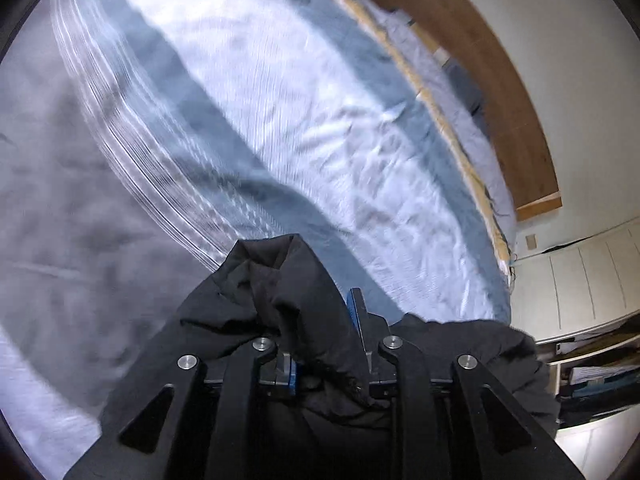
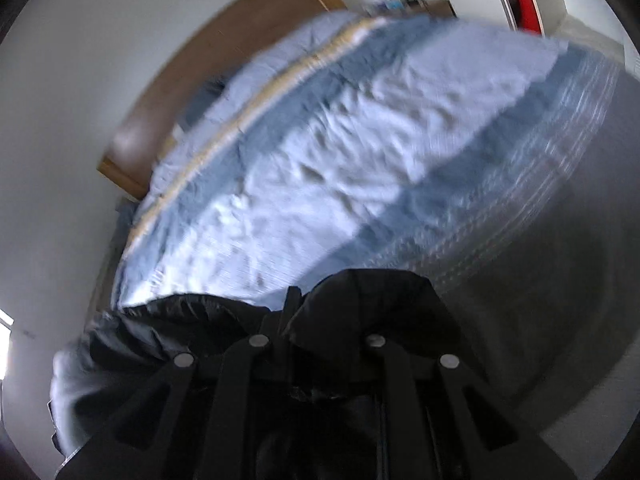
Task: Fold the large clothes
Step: 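Lift the coat edge with both tools and fold it over the rest, then lower the folded edge onto the coat and open both tools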
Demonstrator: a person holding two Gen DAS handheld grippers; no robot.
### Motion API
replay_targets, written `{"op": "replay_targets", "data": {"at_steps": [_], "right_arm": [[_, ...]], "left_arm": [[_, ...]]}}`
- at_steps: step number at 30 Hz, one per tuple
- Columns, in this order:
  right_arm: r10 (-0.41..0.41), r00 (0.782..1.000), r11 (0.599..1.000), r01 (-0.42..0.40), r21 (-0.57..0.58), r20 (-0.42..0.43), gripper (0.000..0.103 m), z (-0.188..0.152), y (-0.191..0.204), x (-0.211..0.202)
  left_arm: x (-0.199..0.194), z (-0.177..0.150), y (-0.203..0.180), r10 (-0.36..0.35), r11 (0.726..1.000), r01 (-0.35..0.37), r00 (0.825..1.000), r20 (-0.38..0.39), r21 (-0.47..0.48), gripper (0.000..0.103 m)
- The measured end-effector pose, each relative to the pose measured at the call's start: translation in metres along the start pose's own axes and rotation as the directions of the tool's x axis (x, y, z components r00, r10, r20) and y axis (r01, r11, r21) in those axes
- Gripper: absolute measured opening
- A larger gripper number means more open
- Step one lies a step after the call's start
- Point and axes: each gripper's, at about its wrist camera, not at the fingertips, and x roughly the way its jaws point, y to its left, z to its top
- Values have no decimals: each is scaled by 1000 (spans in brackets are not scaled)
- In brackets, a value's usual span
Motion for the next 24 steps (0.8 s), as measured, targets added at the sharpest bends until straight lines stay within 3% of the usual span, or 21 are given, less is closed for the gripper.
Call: {"op": "replay_targets", "data": {"at_steps": [3, 5, 7, 8, 10, 12, 14, 17, 20, 24], "right_arm": [[13, 1000, 1000, -13, 10, -26, 18, -4, -7, 23], [24, 999, 1000, -23, 21, -37, 20, -3, -9, 27], [63, 997, 997, -61, 54, -40, 33, -1, -14, 23], [89, 995, 994, -86, 72, -34, 36, 0, -16, 19], [131, 991, 987, -130, 91, -12, 54, 5, -18, 5], [142, 990, 987, -143, 73, 13, 70, 12, -15, -15], [127, 991, 991, -128, 36, 45, 71, 19, -7, -37], [108, 992, 993, -105, -45, 65, 71, 22, 11, -68], [107, 993, 982, -98, -163, 49, 71, 10, 43, -89], [132, 991, 943, -127, -308, -6, 71, -30, 98, -97]], "left_arm": [[17, -2, 2, 6, 1000, -6, 1000, -18, 14, 23], [15, -2, 3, -15, 1000, 16, 1000, -27, 5, 31], [3, 4, 8, -107, 993, 106, 994, -18, -47, 57], [-5, 6, 8, -138, 988, 137, 990, -9, -67, 63], [-25, 12, 8, -211, 972, 211, 977, 17, -102, 85], [-56, 20, 2, -230, 968, 236, 970, 76, -84, 92], [-81, 22, -7, -210, 976, 215, 972, 107, -38, 92], [-112, 13, -36, -113, 989, 99, 985, 128, 114, 92], [-121, -19, -67, -70, 964, 38, 991, 113, 261, 92], [-106, -82, -108, -43, 900, 17, 998, 50, 435, 90]]}}
